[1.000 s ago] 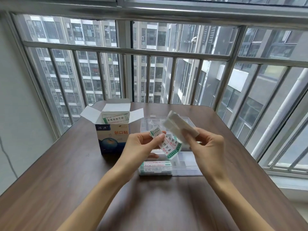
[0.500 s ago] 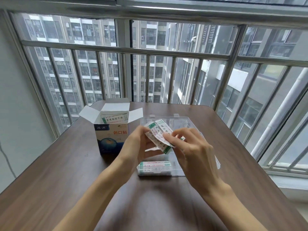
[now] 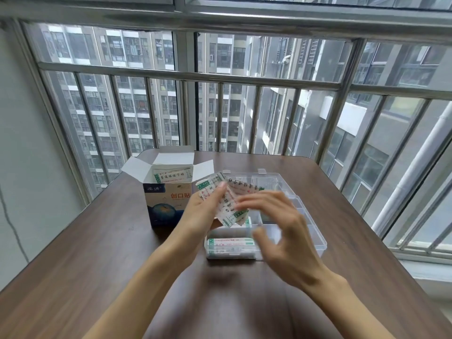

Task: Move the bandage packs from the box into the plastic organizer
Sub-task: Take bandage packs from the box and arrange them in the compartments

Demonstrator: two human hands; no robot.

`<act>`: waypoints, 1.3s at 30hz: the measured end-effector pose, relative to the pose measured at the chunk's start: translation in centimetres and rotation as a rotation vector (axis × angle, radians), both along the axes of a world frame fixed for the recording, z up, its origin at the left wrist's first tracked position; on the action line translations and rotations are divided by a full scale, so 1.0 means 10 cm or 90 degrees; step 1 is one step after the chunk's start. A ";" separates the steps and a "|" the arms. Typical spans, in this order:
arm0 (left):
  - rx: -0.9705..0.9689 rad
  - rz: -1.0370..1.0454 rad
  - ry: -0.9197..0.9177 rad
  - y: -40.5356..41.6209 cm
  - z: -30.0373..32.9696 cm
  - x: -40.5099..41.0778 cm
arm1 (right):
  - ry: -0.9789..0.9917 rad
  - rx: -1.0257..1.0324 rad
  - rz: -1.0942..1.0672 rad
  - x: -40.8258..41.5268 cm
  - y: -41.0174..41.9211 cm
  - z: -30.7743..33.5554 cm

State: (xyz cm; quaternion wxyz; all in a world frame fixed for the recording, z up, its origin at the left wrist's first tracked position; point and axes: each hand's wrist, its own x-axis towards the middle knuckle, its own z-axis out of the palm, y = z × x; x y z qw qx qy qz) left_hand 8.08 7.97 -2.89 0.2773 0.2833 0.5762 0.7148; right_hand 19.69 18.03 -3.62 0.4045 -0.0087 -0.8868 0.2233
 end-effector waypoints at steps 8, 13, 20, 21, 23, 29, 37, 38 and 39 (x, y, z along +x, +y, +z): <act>-0.029 -0.030 0.025 0.03 -0.03 0.03 | -0.007 -0.474 -0.090 -0.01 0.07 0.18; 0.026 0.003 -0.043 0.14 -0.02 0.05 | 0.048 -0.773 -0.014 0.02 0.15 0.31; 0.097 0.039 -0.080 0.30 0.10 0.29 | -0.057 -0.835 0.010 -0.12 -0.03 0.21; 0.100 0.044 -0.069 0.32 0.10 0.29 | -0.049 -0.845 0.009 -0.11 -0.03 0.22; 0.086 0.055 -0.020 0.34 0.08 0.29 | -0.036 -0.848 -0.004 -0.08 -0.02 0.22; 0.055 0.059 0.060 0.37 0.03 0.26 | -0.140 -0.795 0.047 0.00 -0.03 0.25; -0.011 0.089 0.156 0.43 0.05 0.27 | -0.235 -0.775 0.113 0.02 -0.02 0.26; -0.037 0.086 0.188 0.42 0.07 0.25 | -0.227 -0.762 0.111 0.04 0.00 0.27; -0.073 0.080 0.232 0.41 0.07 0.22 | -0.213 -0.752 0.103 0.06 0.01 0.29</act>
